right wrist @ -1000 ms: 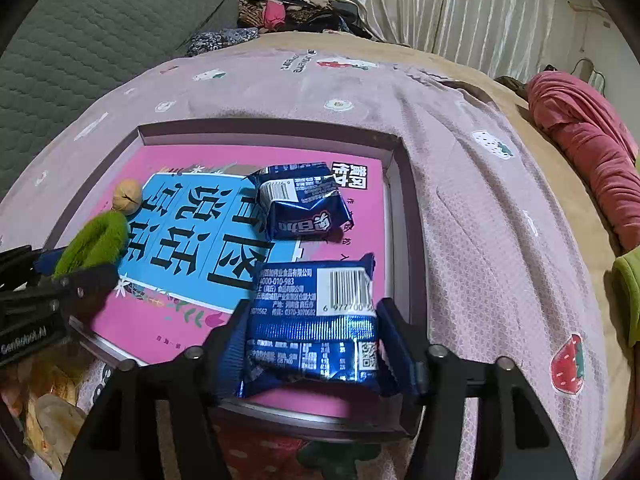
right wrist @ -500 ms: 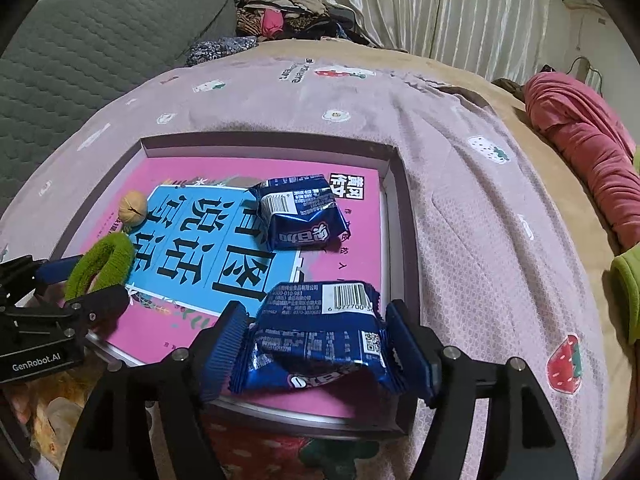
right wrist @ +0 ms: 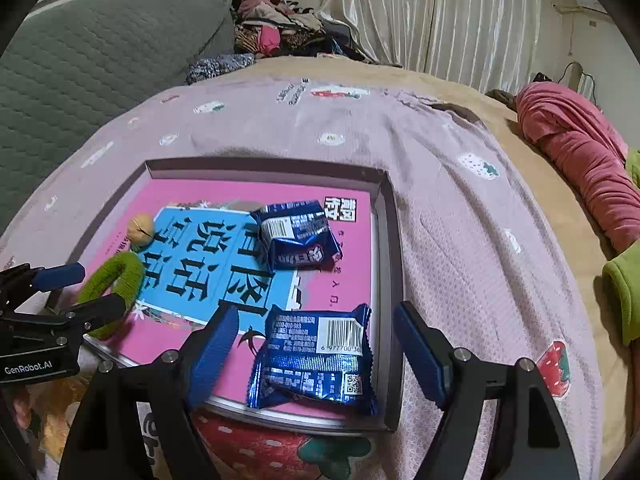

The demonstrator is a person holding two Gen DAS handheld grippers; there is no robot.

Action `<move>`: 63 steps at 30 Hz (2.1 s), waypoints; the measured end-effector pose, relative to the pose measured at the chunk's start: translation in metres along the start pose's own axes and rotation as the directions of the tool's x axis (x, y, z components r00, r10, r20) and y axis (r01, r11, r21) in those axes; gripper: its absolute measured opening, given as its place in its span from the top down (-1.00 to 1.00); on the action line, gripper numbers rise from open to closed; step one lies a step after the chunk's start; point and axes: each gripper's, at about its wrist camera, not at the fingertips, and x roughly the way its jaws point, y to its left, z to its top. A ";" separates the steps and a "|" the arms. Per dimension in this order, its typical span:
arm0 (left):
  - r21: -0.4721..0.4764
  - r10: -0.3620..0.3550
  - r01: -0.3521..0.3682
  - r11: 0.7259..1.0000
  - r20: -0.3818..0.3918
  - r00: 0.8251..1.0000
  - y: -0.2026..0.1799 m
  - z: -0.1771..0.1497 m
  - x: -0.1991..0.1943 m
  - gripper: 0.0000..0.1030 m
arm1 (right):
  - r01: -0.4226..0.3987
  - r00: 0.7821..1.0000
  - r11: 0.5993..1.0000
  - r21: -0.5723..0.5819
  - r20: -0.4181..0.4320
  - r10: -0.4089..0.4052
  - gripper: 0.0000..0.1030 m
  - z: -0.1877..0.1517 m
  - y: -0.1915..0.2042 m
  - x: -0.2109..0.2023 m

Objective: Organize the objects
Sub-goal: 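Withdraw both open tools from the tray toward the remaining objects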

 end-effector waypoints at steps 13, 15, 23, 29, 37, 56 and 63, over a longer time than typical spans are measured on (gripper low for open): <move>-0.021 0.014 -0.012 1.000 0.096 0.995 0.001 0.004 -0.039 -0.58 | 0.004 0.992 1.000 0.023 0.125 -0.007 -0.66 0.011 -0.003 -0.044; -0.017 0.018 -0.017 1.000 0.112 0.994 0.000 0.004 -0.046 -0.58 | 0.011 0.990 1.000 0.022 0.138 -0.014 -0.67 0.012 -0.002 -0.050; -0.012 0.016 -0.014 1.000 0.181 0.983 -0.006 -0.002 -0.079 -0.58 | 0.015 0.977 1.000 0.021 0.211 -0.019 -0.71 0.015 -0.002 -0.082; 0.008 0.030 -0.032 0.999 0.237 0.971 -0.016 -0.007 -0.104 -0.58 | 0.015 0.965 1.000 0.027 0.263 -0.022 -0.74 0.010 -0.003 -0.111; 0.016 0.006 -0.011 1.000 0.275 0.961 -0.033 -0.025 -0.142 -0.58 | 0.022 0.958 0.999 0.029 0.286 -0.030 -0.83 -0.002 -0.005 -0.151; -0.034 -0.018 0.030 0.999 0.316 0.949 -0.065 -0.072 -0.248 -0.58 | 0.100 0.955 0.995 0.005 0.279 -0.097 -0.90 -0.042 -0.020 -0.253; -0.016 -0.005 0.011 1.000 0.313 0.950 -0.081 -0.086 -0.265 -0.58 | 0.118 0.954 0.993 -0.017 0.279 -0.109 -0.90 -0.059 -0.022 -0.277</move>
